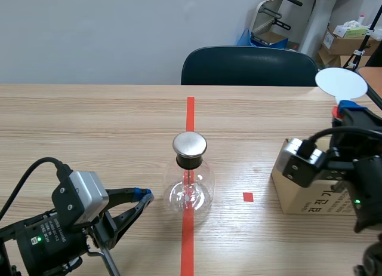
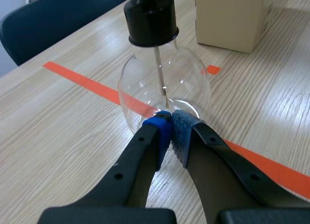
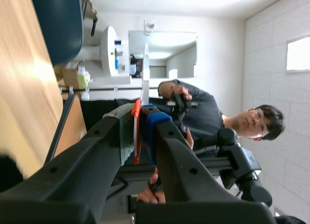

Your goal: Do the electroscope experiment

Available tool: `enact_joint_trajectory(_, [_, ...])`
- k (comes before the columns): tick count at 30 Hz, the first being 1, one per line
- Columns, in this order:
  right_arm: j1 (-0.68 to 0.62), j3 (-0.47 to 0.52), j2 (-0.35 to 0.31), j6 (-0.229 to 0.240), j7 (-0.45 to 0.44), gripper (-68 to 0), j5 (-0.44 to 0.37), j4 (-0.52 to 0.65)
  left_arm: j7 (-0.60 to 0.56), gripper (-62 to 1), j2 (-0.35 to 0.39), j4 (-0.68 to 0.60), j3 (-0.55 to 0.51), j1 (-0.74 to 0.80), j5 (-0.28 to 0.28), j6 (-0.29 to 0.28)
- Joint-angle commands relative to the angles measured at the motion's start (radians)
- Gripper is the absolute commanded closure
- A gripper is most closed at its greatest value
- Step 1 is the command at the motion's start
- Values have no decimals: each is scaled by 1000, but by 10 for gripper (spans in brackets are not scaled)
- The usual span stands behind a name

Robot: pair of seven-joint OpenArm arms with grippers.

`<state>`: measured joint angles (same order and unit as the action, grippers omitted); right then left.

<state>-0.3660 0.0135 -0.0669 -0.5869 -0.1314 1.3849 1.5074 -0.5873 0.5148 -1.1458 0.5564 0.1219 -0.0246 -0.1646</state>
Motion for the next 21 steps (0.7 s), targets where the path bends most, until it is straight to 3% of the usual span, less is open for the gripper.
enact_joint_trajectory(1, [20,-16,-16,-14,33,-9,8,12,-14,-25,-14,2,8,-14,7,1])
enact_joint_trajectory(8, [50,-173,-27,-2,158,-9,75,12,-15,-25,-58,89,45,-63,6,21])
enact_joint_trajectory(14, [50,-279,-27,35,258,-9,76,11,-16,-25,-84,126,62,-84,6,30])
enact_joint_trajectory(21, [50,-378,-27,35,369,-9,76,8,-18,-25,-88,133,74,-90,7,50])
